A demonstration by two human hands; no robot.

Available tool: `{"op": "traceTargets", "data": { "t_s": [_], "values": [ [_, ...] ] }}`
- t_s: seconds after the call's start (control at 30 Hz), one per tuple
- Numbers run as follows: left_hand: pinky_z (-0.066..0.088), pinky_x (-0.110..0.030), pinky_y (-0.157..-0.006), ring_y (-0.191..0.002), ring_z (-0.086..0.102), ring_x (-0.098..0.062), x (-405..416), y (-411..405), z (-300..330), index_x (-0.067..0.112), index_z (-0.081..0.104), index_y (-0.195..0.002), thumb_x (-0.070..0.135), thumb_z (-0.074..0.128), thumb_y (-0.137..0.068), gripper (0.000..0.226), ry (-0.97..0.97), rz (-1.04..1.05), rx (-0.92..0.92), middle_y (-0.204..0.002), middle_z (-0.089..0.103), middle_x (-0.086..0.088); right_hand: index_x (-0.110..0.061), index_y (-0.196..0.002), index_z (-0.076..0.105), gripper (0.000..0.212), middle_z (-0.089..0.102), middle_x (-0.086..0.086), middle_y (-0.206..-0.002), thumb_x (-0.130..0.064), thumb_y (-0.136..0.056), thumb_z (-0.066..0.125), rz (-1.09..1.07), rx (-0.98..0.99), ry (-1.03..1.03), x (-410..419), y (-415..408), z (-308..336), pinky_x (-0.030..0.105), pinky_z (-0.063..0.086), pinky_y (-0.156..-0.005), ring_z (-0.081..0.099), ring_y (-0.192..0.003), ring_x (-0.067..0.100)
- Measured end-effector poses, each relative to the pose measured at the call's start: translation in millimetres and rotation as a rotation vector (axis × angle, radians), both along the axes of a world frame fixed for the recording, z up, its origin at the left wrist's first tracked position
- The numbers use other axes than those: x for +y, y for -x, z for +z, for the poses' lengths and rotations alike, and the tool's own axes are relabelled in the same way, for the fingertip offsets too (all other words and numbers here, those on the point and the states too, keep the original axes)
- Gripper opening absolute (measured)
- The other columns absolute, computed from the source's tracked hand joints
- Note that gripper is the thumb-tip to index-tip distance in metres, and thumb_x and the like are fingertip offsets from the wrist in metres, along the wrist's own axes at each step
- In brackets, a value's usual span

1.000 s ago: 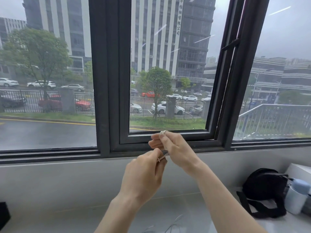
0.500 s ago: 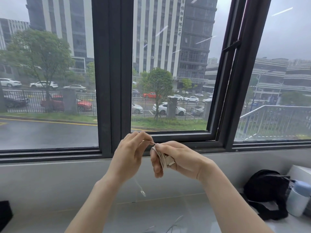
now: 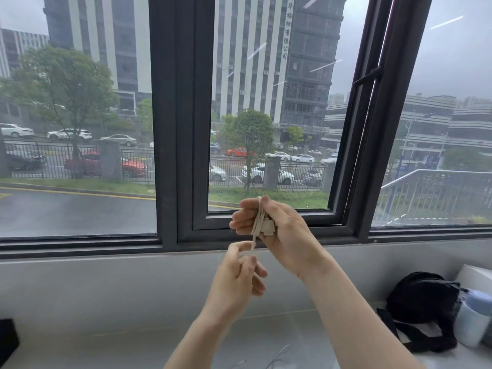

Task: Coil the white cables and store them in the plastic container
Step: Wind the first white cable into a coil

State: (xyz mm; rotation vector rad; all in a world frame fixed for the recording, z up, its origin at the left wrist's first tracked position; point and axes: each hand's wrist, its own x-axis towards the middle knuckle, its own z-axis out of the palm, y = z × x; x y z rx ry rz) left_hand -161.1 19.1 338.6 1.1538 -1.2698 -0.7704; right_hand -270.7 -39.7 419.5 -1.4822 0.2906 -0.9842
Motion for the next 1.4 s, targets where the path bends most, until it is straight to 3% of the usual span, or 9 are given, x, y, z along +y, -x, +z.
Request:
{"op": "traceTargets", "data": {
  "t_s": [0.27,0.37,0.47,0.63,0.83,1.0,1.13,1.3,1.4],
  "values": [
    [0.054,-0.042,-0.071,-0.078,0.067,-0.02,19.9,-2.3,8.9,0.036,0.038,-0.108,0.028,0.042,-0.099,0.013,0.246,0.269,-0.785,-0.086,0.072,0.012,-0.003,-0.119,0.068,0.04,0.077,0.014,-0.109,-0.026,-0.11,0.037,-0.398,0.403,0.265,-12.9,2.6,-15.0,0.042,0.058,-0.097,0.074,-0.104,0.026],
    [0.054,-0.04,-0.068,-0.087,0.069,-0.018,21.8,-8.8,25.3,0.034,0.043,-0.108,0.029,0.045,-0.096,0.014,0.34,0.344,-0.906,-0.099,0.074,0.015,0.002,-0.105,0.072,0.06,0.075,0.024,-0.103,-0.045,-0.108,0.034,-0.313,0.582,0.278,-11.0,3.9,-20.0,0.046,0.054,-0.1,0.07,-0.098,0.038],
    [0.053,-0.036,-0.064,-0.087,0.065,-0.014,17.9,-22.9,36.9,0.032,0.051,-0.103,0.031,0.051,-0.096,0.008,0.459,0.38,-1.015,-0.095,0.071,0.015,-0.01,-0.084,0.075,0.077,0.076,0.012,-0.087,-0.057,-0.106,0.017,-0.175,0.668,0.2,-3.2,8.0,-18.4,0.034,0.053,-0.093,0.07,-0.08,0.02],
    [0.049,-0.029,-0.076,-0.083,0.056,-0.011,5.4,-48.1,45.7,0.031,0.059,-0.096,0.024,0.06,-0.095,0.007,0.527,0.363,-1.062,-0.09,0.068,0.016,0.005,-0.106,0.068,0.072,0.069,0.038,-0.103,-0.05,-0.109,0.021,0.129,0.595,0.008,2.2,17.0,-17.1,0.042,0.053,-0.087,0.068,-0.093,0.037],
    [0.048,-0.031,-0.081,-0.088,0.058,-0.004,-6.1,-54.7,32.7,0.032,0.063,-0.096,0.024,0.053,-0.101,0.014,0.483,0.287,-0.795,-0.091,0.061,0.026,0.001,-0.097,0.065,0.041,0.068,0.021,-0.081,-0.02,-0.107,0.032,0.243,0.535,0.016,8.3,18.1,-13.3,0.039,0.052,-0.075,0.069,-0.075,0.034],
    [0.056,-0.03,-0.075,-0.087,0.071,-0.017,-4.5,-42.8,18.0,0.022,0.068,-0.096,0.004,0.052,-0.101,0.025,0.355,0.104,-0.282,-0.09,0.072,0.002,-0.004,-0.086,0.062,0.04,0.062,0.014,-0.07,-0.019,-0.108,0.032,0.287,0.477,0.0,13.7,14.2,-11.6,0.04,0.05,-0.072,0.067,-0.073,0.032],
    [0.047,-0.025,-0.042,-0.04,0.057,-0.017,0.6,-26.0,11.1,0.005,0.064,-0.101,-0.013,0.042,-0.099,0.029,0.29,-0.039,0.058,-0.05,0.062,-0.003,-0.005,-0.078,0.059,0.042,0.061,0.016,-0.066,-0.017,-0.107,0.031,0.298,0.391,-0.036,17.2,8.8,-10.7,0.04,0.051,-0.071,0.067,-0.07,0.033],
    [0.036,-0.018,-0.043,-0.043,0.04,-0.009,12.3,-7.8,9.4,0.014,0.06,-0.112,0.01,0.042,-0.106,0.019,0.17,-0.048,0.386,-0.05,0.051,0.002,-0.005,-0.075,0.054,0.041,0.057,0.015,-0.06,-0.015,-0.106,0.029,0.285,0.275,-0.082,18.6,3.5,-10.3,0.036,0.055,-0.065,0.068,-0.066,0.033],
    [0.033,-0.024,-0.051,-0.051,0.035,-0.013,15.6,-5.2,10.0,0.01,0.06,-0.095,0.028,0.036,-0.108,0.032,0.13,-0.061,0.472,-0.053,0.048,0.001,-0.006,-0.074,0.054,0.041,0.056,0.014,-0.059,-0.021,-0.105,0.031,0.281,0.24,-0.146,14.7,3.9,-11.5,0.037,0.054,-0.066,0.067,-0.067,0.033]
  ]
}}
